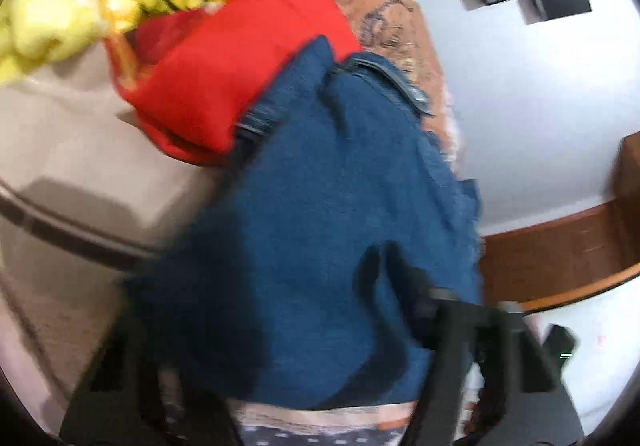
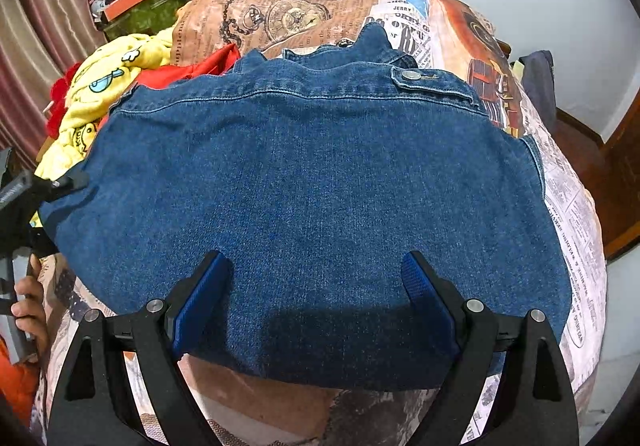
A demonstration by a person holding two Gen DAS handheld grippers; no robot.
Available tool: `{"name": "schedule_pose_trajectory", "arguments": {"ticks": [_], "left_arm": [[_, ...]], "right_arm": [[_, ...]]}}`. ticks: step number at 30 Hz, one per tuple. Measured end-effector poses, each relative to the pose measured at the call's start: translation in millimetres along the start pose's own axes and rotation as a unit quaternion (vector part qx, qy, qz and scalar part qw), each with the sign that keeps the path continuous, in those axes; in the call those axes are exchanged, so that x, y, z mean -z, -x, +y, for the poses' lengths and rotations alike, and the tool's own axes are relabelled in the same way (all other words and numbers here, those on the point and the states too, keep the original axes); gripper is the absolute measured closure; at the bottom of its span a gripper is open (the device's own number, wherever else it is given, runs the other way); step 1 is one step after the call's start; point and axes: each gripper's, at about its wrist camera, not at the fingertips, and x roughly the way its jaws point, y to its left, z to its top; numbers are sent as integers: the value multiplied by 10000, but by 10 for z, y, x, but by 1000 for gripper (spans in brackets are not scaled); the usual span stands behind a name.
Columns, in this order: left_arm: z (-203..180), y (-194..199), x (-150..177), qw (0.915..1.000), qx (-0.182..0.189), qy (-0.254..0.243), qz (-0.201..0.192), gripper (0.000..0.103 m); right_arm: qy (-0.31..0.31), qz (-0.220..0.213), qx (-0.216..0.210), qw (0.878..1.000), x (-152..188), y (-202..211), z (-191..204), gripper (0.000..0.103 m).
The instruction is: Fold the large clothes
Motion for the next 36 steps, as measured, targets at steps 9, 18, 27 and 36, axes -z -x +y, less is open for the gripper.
{"name": "schedule_pose_trajectory", "arguments": {"ticks": [9, 18, 27, 36], "left_arm": [[-664, 521, -50, 9899, -336, -988, -958, 80], [-1487, 1294, -118, 9500, -312, -2271, -2118, 83], [-1690, 1129, 177, 9180, -688, -3271, -2135, 83], [-2076, 867, 264, 9011, -688, -3804, -1964, 83]], "right_arm": [[44, -39, -74, 10000, -63, 181, 79, 16], [207, -425, -496, 9976, -430, 249, 503, 16], [846, 351, -764, 9929, -395, -480, 1020, 16], [481, 278, -996, 9935, -429, -418, 731, 14]]}}
